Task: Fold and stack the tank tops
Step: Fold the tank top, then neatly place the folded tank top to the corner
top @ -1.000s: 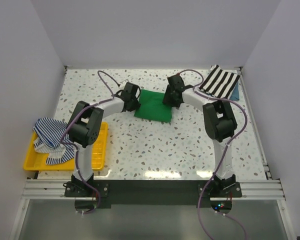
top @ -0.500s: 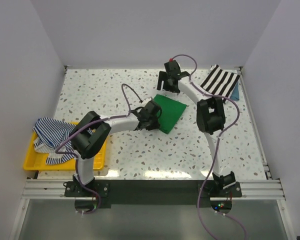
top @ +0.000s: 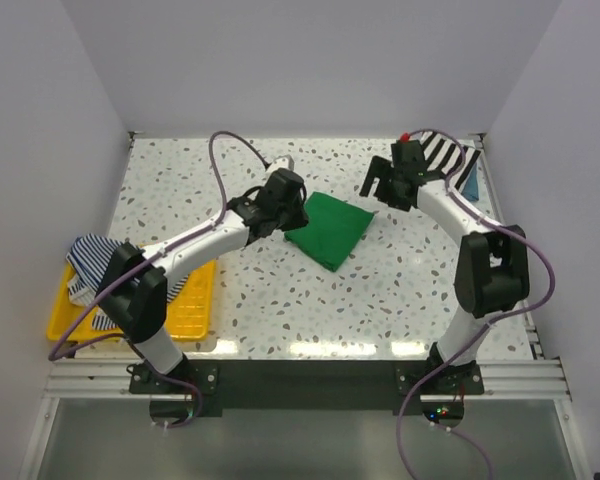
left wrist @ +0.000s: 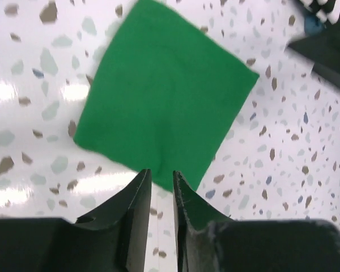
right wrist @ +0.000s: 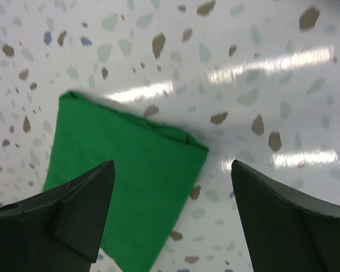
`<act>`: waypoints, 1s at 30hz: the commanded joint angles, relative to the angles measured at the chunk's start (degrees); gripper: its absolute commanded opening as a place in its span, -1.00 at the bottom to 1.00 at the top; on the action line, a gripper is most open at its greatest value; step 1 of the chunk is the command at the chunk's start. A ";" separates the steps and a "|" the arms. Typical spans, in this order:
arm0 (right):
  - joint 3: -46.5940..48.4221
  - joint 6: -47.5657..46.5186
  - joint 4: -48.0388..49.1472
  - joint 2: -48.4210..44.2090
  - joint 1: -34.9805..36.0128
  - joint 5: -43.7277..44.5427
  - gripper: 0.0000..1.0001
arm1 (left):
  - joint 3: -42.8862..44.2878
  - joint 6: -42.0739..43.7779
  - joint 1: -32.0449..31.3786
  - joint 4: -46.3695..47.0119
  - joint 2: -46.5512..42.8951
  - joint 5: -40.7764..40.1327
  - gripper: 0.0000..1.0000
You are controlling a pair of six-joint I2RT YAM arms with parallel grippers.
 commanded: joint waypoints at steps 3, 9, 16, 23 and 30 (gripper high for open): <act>-20.70 6.82 13.38 -10.49 1.27 -9.94 0.75 | 8.16 7.24 3.66 -2.10 11.92 -3.29 -0.56; -30.13 11.65 25.35 -10.60 1.27 -13.90 0.78 | 9.31 7.51 4.63 -1.57 20.29 -9.78 -0.62; -34.45 15.87 34.49 -5.42 1.35 -14.26 0.75 | 5.01 7.34 4.72 1.24 22.59 -8.91 -0.67; -36.83 17.37 41.35 0.04 1.53 -12.68 0.55 | 1.67 6.72 4.63 3.17 21.80 -5.57 -0.70; -36.31 15.00 43.64 2.85 1.44 -12.85 0.33 | 0.17 5.76 4.28 5.02 22.06 -0.48 -0.71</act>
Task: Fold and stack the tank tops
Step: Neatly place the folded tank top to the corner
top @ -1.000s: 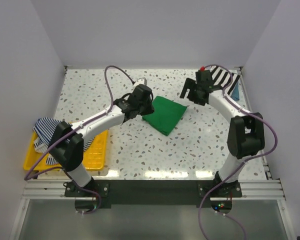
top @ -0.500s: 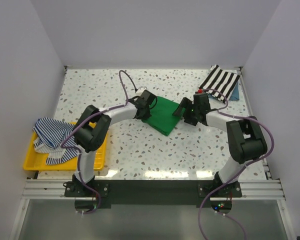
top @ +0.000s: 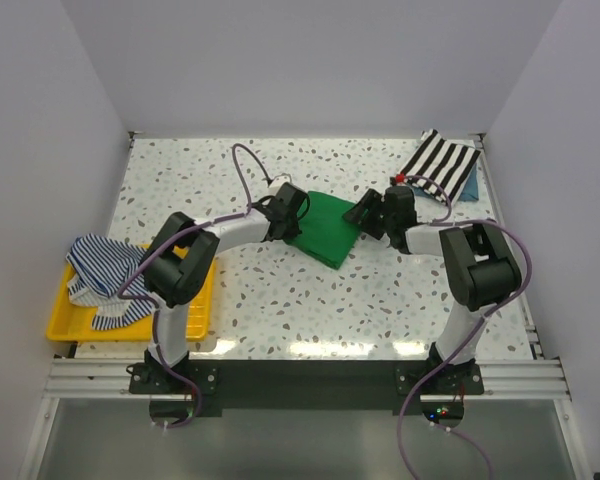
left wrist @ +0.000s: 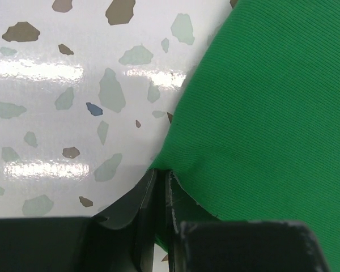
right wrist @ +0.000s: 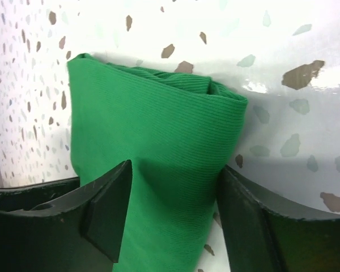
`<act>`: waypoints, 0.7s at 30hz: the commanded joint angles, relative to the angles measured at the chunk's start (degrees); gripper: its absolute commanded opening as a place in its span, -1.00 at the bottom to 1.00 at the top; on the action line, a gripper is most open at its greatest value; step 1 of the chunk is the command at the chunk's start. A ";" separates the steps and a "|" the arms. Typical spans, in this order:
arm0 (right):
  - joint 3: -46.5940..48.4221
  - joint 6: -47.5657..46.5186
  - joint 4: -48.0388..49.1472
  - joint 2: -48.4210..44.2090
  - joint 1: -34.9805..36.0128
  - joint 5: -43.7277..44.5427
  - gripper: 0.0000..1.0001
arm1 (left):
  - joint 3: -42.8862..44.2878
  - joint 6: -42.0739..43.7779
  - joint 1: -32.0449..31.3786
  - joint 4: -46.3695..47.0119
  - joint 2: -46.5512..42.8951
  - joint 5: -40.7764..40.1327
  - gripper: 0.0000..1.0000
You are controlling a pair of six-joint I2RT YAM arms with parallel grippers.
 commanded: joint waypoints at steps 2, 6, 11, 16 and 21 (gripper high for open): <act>-1.12 -3.96 -4.35 3.40 0.02 1.55 0.12 | -2.60 -0.67 -0.49 -1.01 1.91 5.96 -0.72; 3.79 -8.52 -11.45 3.66 0.11 4.19 -0.28 | -2.87 -1.03 -0.49 -0.48 1.21 7.19 -0.72; 12.49 -16.79 -20.60 4.19 -0.07 9.72 -1.00 | 1.33 -0.06 -0.14 -3.81 -2.82 5.79 -0.15; 21.81 -24.68 -32.73 2.79 -0.24 15.60 -1.00 | 4.42 1.87 0.83 -8.92 -9.15 4.91 -0.01; 37.19 -32.25 -41.26 5.68 -0.77 22.73 -1.00 | 2.67 4.15 0.83 -9.98 -16.10 7.18 0.00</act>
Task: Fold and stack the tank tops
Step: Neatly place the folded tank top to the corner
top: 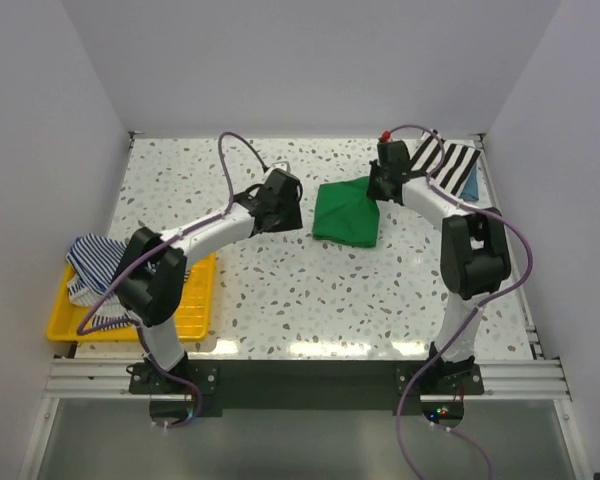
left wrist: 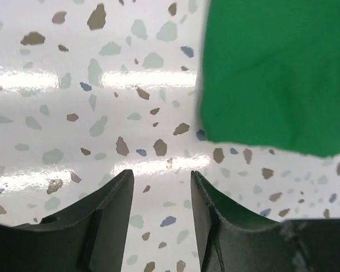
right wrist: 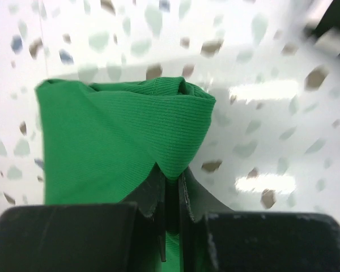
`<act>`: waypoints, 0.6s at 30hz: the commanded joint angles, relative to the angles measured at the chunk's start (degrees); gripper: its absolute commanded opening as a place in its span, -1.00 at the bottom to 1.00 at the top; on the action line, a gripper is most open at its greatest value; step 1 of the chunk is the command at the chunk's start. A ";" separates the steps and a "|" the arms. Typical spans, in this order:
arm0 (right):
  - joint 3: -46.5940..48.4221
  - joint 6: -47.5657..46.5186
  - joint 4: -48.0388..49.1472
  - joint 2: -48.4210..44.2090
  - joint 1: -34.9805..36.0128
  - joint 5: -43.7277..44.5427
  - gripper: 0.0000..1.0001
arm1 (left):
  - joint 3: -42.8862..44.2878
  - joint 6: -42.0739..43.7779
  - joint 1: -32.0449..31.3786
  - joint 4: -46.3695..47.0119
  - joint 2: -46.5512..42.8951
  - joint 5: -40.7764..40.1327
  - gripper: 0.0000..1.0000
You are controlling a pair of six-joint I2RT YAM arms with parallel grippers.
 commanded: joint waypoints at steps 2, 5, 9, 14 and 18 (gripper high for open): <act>15.76 -10.86 -10.07 4.01 -1.05 10.02 -1.00 | -0.17 3.48 0.54 -1.82 -8.76 1.90 0.00; 21.32 -14.48 -13.24 7.27 -1.67 14.06 -1.00 | -1.85 5.15 0.81 -1.82 -10.96 2.43 0.00; 29.67 -17.99 -15.00 10.16 -2.99 16.36 -1.00 | -2.82 6.56 0.98 -2.70 -12.38 4.89 0.00; 39.33 -24.15 -18.25 14.12 -3.16 19.17 -1.00 | -2.91 7.35 1.07 -3.14 -12.99 6.21 0.00; 44.80 -26.52 -20.09 17.72 -3.52 20.32 -1.00 | -2.82 8.05 1.16 -3.41 -12.82 7.44 -0.01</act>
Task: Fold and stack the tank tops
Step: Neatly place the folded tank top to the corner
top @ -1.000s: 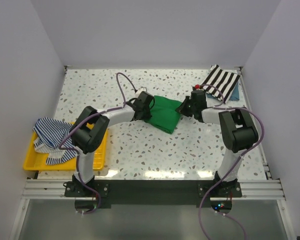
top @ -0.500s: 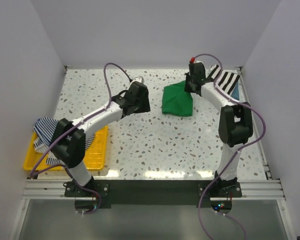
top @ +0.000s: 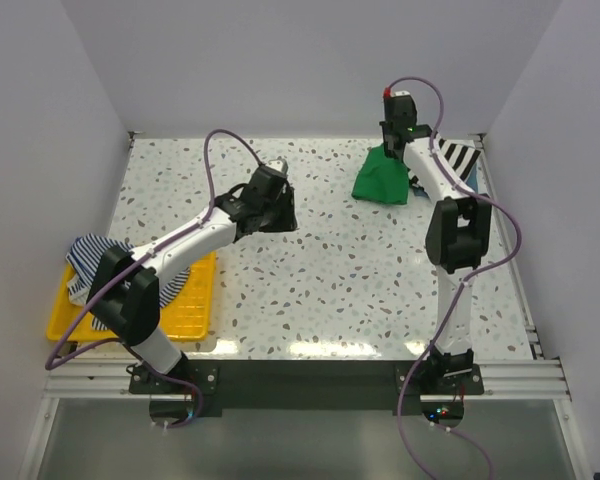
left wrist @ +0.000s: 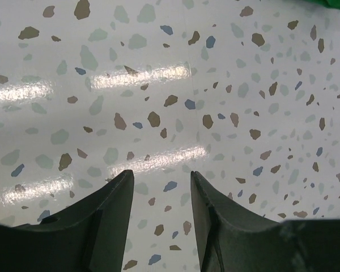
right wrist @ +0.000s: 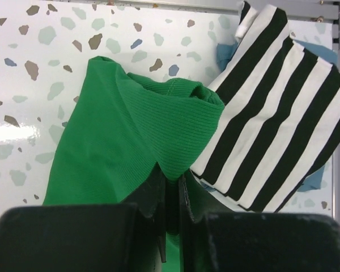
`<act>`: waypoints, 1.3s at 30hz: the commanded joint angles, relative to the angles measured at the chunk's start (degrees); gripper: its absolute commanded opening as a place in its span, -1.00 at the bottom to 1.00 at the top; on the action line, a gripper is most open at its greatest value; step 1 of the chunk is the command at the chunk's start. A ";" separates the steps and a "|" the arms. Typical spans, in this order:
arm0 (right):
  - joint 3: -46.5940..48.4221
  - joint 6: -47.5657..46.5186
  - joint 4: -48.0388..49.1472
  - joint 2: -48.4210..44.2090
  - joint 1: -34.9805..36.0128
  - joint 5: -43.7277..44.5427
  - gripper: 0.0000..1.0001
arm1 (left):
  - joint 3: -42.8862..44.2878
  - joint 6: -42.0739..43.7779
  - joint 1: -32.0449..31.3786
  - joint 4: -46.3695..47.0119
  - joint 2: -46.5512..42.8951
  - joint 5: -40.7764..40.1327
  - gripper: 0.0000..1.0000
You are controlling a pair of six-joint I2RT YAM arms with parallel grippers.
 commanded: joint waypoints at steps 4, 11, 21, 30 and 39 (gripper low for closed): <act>10.11 -5.94 -3.01 2.68 -0.70 3.14 -1.00 | 0.11 2.68 0.90 -0.41 -1.32 2.00 -0.01; 11.79 -7.53 -2.14 1.63 -1.31 4.46 -1.00 | 0.11 2.86 1.34 -0.32 -0.44 3.14 -0.02; 12.23 -6.92 -1.61 -1.62 -6.06 4.19 -1.00 | -0.77 2.86 1.43 0.29 0.09 4.11 -0.03; 4.41 2.03 -0.46 -4.09 -14.14 5.95 -1.00 | -1.47 2.68 1.43 0.99 0.70 5.25 -0.04; 1.07 11.09 -1.95 -1.37 -19.42 5.34 -0.96 | -2.00 2.51 1.34 1.79 1.41 7.19 -0.05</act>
